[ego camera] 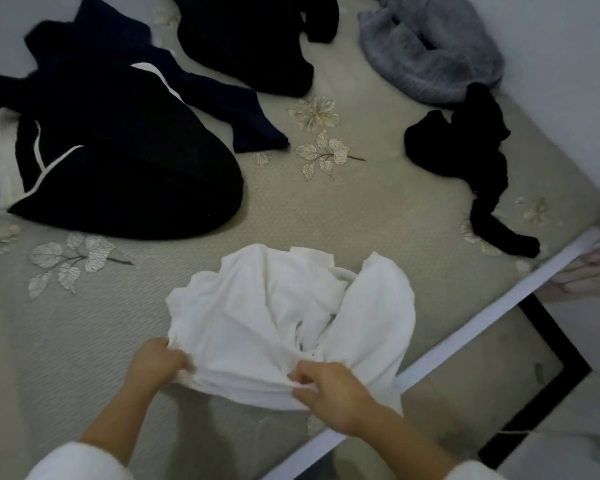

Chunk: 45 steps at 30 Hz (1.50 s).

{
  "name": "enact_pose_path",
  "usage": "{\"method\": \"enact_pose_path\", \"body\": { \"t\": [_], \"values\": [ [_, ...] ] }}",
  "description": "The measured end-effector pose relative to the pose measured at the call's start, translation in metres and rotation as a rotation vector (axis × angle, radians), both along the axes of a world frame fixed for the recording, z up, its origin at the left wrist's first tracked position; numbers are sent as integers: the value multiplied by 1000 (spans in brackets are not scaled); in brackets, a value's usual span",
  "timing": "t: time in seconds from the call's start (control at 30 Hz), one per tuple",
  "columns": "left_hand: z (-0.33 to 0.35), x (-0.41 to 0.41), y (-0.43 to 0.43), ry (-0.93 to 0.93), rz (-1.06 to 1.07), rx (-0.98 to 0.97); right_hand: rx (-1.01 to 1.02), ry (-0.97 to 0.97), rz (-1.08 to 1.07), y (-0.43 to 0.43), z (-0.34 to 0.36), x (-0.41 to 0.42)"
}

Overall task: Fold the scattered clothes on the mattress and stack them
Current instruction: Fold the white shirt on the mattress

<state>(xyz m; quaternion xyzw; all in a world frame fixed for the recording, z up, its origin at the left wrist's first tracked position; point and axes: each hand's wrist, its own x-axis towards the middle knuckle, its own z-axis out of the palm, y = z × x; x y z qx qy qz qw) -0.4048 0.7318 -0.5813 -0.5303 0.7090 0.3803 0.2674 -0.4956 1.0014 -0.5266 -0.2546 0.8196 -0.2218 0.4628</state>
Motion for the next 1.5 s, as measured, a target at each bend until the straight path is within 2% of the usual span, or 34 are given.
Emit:
{"method": "enact_pose_path", "body": {
  "t": [0.03, 0.1, 0.17, 0.23, 0.27, 0.33, 0.4, 0.47, 0.5, 0.57, 0.63, 0.7, 0.8, 0.9, 0.97, 1.07, 1.1, 1.13, 1.23, 1.3, 1.4, 1.43, 1.5],
  "values": [
    [-6, 6, 0, -52, -13, -19, 5, -112, -2, 3, 0, 6],
    [-16, 9, 5, -59, 38, -121, -19, -166, -99, 15, -5, 6],
    [-10, -7, 16, 29, 49, -327, -91, -41, -305, 28, -8, -9],
    [2, -34, 33, 241, -44, -476, -104, 206, -435, 40, -11, -38],
    [9, -50, 46, 368, -121, -487, -57, 309, -407, 44, -12, -56],
    [22, -80, 77, 549, -342, -371, 127, 373, -207, 46, -13, -86],
    [23, -107, 112, 478, -587, -220, 326, 392, 72, 43, -18, -101],
    [21, -128, 138, 331, -712, -206, 418, 429, 317, 48, -26, -107],
    [24, -136, 143, 332, -661, -231, 436, 447, 405, 53, -26, -109],
    [34, -142, 131, 445, -342, -233, 448, 457, 437, 74, -18, -116],
    [48, -141, 104, 619, -3, -201, 442, 477, 335, 103, -2, -123],
    [69, -137, 80, 721, 232, -175, 422, 511, 232, 127, 13, -129],
    [96, -131, 70, 801, 398, -39, 274, 450, -1, 132, 22, -134],
    [120, -126, 81, 897, 419, 57, 110, 430, -269, 109, 26, -144],
    [133, -120, 89, 929, 365, 159, 16, 375, -563, 88, 33, -157],
    [140, -108, 96, 859, 80, 293, -148, 287, -1115, 69, 40, -189],
    [138, -104, 95, 822, 7, 290, -188, 248, -1261, 68, 40, -200],
    [129, -98, 89, 763, -12, 245, -182, 225, -1299, 68, 38, -209],
    [83, -69, 74, 546, 116, 7, -60, 269, -1109, 68, 31, -215],
    [47, -44, 75, 360, 76, -77, -46, 293, -977, 61, 23, -192],
    [-1, -16, 95, 112, -62, 47, -31, 428, -452, 46, -1, -129],
    [-10, -12, 102, 91, -85, 31, -23, 463, -241, 39, -10, -106],
    [-18, -15, 108, 160, -114, -136, 17, 572, 186, 29, -27, -67]
  ]
}}
